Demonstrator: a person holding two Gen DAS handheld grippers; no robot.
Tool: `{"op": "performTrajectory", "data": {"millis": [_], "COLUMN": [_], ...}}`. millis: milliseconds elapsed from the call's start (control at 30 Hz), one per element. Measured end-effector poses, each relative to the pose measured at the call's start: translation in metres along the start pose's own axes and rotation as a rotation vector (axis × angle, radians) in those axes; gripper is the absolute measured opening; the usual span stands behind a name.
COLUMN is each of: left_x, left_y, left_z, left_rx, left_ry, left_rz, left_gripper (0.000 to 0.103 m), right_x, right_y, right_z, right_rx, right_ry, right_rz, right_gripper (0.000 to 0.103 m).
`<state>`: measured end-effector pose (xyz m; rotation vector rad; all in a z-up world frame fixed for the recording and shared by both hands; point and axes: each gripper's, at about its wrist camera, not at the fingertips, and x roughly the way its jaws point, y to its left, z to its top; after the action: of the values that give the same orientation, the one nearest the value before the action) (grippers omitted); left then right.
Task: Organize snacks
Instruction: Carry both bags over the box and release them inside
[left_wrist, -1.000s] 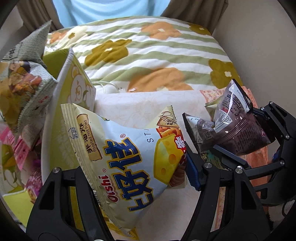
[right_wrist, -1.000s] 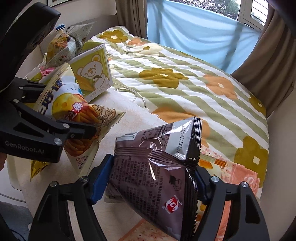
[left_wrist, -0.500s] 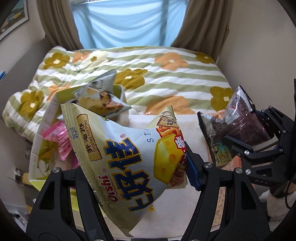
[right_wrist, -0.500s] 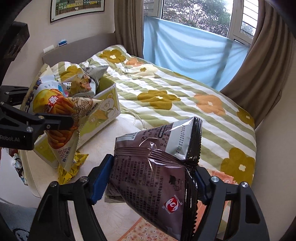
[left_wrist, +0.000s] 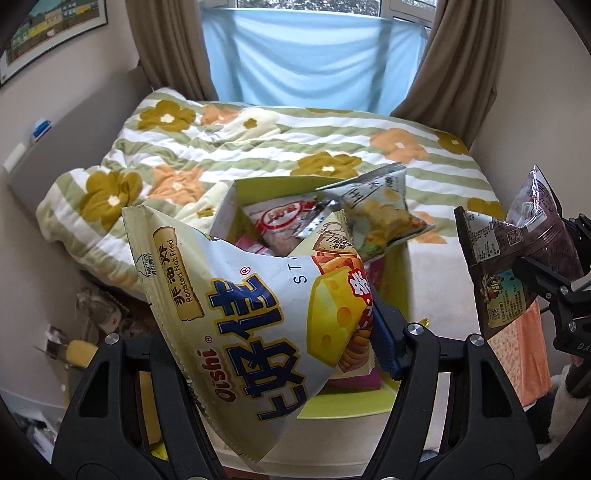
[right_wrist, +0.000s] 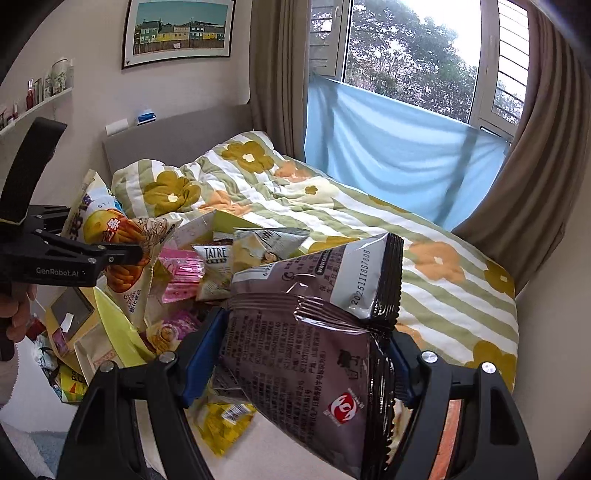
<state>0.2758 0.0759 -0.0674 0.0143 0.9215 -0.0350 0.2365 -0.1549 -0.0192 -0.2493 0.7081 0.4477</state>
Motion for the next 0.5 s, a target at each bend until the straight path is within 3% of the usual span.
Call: {"op": "performTrajectory", "data": {"millis": [133,333,367,433,500], "left_x": [0.018,0.048,0.051,0.055,0.053], "left_y": [0.04,0.071,0.069,0.066,0.066], "left_z": [-0.002,-0.006,-0.008,-0.011,-0.013], "left_rx": [0.032,0.124,0.151,0.21,0.24], "left_ry": [0.039,0.107,0.117,0.123,0.103], "left_rz": [-0.002,-0.079,-0.086,-0.093,-0.123], "left_gripper": [0.066,0.071,0.074,0.095,0.102], "right_x": [0.024,0.053,0.055,0.057,0.057], "right_y": [0.038,0.079,0.083,0.089,0.093], "right_z": [0.013,0.023,0.022,0.021,0.019], "right_rx": [0.048,0.122,0.137,0.172,0.203], "right_ry": [0.025,0.053,0.055,0.06,0.063], "right_rz": [-0.004,-0.042,-0.054,-0.07,-0.082], "right_gripper": [0.073,0.073,0.073,0.073,0.073]}}
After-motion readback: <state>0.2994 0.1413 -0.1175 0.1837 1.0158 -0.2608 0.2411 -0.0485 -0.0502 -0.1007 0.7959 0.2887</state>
